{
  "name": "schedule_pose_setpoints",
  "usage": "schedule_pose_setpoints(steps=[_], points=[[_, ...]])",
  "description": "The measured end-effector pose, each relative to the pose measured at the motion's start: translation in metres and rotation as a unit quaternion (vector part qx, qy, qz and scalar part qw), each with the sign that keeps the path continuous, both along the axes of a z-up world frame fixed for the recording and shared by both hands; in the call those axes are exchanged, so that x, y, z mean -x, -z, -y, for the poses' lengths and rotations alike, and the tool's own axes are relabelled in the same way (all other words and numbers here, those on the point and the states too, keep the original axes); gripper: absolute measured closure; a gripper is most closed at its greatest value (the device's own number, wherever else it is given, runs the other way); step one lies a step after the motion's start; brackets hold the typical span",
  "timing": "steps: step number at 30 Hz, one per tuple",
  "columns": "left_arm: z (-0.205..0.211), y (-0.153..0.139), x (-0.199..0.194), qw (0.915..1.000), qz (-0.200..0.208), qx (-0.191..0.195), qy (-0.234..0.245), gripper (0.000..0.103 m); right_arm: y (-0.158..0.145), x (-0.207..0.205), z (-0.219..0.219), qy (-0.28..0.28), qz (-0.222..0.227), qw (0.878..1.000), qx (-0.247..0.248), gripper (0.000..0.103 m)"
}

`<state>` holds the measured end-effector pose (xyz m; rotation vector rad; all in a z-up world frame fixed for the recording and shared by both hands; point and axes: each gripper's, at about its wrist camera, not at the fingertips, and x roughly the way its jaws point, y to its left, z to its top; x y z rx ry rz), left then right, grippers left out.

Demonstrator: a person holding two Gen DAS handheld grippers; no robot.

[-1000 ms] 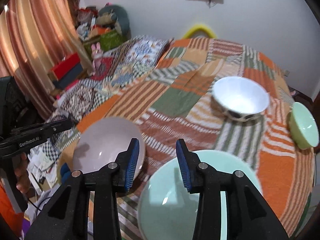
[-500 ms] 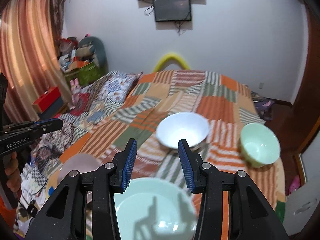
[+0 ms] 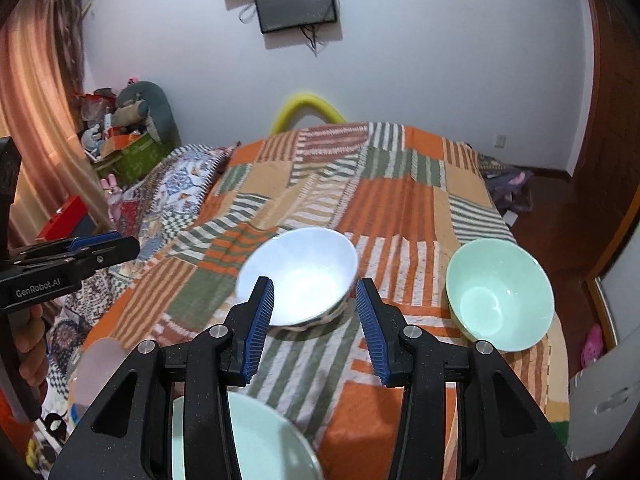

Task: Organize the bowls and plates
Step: 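Move the left tool to the black-dotted white bowl and grasp its rim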

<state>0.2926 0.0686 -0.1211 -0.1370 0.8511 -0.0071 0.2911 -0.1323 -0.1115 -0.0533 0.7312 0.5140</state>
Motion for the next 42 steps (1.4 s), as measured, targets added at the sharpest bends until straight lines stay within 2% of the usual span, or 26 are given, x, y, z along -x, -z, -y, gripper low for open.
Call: schedule_pose_setpoints(steps=[8,12,19,22,29,32,39,42], points=[[0.001,0.051,-0.054,0.9985,-0.051,0.016,0.01,0.06,0.033,-0.038,0.0,0.006,-0.05,0.999,-0.003,0.064],[0.005,0.074,-0.074,0.9977,-0.067,0.003,0.012,0.06,0.048,-0.052,-0.001,0.008,-0.071,0.997,-0.011,0.064],[-0.001,0.096,-0.092,0.9959,-0.088,0.02,0.001,0.06,0.068,-0.067,-0.01,0.002,-0.085,0.996,0.004,0.064],[-0.002,0.103,-0.096,0.9951,-0.095,0.027,0.001,0.069,0.074,-0.07,-0.014,-0.002,-0.089,0.996,0.011,0.064],[-0.001,0.112,-0.102,0.9933,-0.109,0.039,0.009,0.082,0.08,-0.076,-0.019,-0.013,-0.1,0.995,0.004,0.08],[0.004,0.113,-0.103,0.993,-0.11,0.036,0.024,0.092,0.08,-0.076,-0.02,-0.011,-0.095,0.995,0.008,0.081],[0.017,0.103,-0.094,0.9955,-0.09,-0.008,0.029,0.092,0.08,-0.076,-0.022,-0.006,-0.094,0.995,0.018,0.084],[0.017,0.098,-0.09,0.9958,-0.086,-0.007,0.029,0.092,0.08,-0.075,-0.022,-0.006,-0.096,0.995,0.022,0.084]])
